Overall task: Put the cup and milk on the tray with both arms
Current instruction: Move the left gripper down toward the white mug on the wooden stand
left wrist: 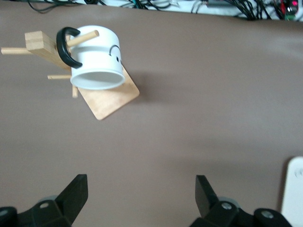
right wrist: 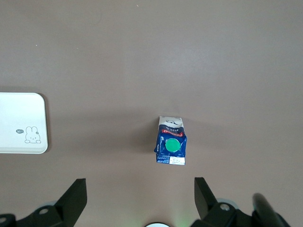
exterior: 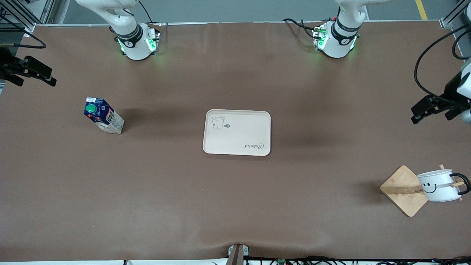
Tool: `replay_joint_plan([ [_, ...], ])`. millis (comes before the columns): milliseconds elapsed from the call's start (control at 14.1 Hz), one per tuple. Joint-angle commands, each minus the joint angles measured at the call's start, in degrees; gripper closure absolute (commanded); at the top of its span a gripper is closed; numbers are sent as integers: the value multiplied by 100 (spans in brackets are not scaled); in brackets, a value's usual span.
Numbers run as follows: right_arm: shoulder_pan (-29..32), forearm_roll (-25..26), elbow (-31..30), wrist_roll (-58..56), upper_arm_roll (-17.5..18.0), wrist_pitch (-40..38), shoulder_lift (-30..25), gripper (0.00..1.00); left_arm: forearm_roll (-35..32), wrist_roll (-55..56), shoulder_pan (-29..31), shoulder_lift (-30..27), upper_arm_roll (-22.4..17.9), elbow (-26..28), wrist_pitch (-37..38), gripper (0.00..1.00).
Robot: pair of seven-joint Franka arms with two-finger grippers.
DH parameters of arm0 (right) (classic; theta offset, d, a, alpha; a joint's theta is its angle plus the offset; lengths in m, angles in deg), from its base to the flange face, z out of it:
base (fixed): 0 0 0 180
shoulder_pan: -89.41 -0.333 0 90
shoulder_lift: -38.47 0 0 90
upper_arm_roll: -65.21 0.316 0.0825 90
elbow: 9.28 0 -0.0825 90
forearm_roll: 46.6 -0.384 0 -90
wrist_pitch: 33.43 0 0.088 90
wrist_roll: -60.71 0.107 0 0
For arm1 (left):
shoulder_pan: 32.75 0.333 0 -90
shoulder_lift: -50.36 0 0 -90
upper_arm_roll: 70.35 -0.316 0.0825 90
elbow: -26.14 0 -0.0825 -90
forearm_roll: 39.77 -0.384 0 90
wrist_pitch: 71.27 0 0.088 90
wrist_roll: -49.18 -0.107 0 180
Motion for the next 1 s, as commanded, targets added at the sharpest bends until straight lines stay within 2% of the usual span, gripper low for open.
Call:
replay_joint_plan([
  [0,57,-12,49,-56,34,-48,2,0,-77,80,228,-152,29,693,-900,0],
  [498,66,-21,49,-56,34,-21,37,0,-86,766,422,-13,37,2091,-3414,0],
  [925,83,-30,49,-56,34,-21,46,0,-86,872,642,664,29,2251,-5041,0],
])
